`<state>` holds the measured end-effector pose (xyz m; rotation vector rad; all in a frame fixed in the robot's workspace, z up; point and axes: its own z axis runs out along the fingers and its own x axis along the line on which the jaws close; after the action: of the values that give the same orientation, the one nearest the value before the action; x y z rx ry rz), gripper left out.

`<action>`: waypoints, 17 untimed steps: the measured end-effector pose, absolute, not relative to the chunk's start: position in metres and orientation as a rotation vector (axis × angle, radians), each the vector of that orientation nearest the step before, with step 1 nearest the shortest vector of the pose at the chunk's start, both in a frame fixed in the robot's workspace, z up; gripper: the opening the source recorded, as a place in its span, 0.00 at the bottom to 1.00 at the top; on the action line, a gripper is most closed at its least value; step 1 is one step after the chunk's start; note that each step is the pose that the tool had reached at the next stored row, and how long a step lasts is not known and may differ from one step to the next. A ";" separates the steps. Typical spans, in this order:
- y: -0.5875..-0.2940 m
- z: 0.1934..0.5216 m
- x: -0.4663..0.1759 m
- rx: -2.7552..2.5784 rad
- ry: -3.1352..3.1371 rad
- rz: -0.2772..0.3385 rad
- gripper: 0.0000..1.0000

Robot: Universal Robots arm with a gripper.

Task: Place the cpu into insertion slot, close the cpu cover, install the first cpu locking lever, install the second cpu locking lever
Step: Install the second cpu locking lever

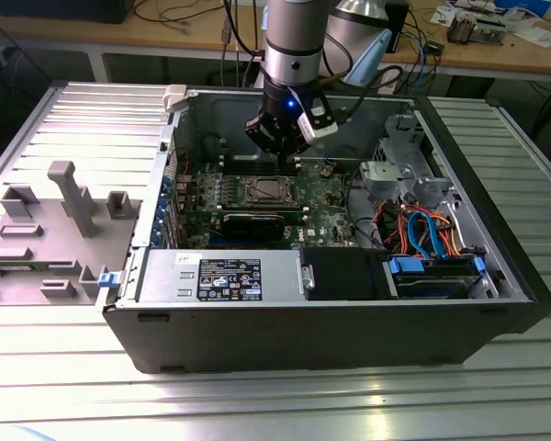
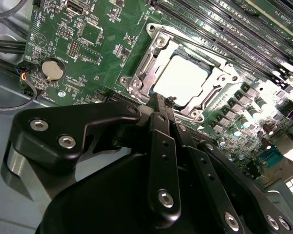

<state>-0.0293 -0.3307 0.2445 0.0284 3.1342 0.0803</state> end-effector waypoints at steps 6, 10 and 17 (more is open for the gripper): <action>-0.332 0.245 -0.029 0.028 3.134 0.080 0.11; -0.334 0.244 -0.029 0.028 3.134 0.081 0.11; -0.334 0.245 -0.029 0.028 3.134 0.080 0.11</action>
<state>-0.0293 -0.3339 0.2445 0.0284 3.1343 0.0803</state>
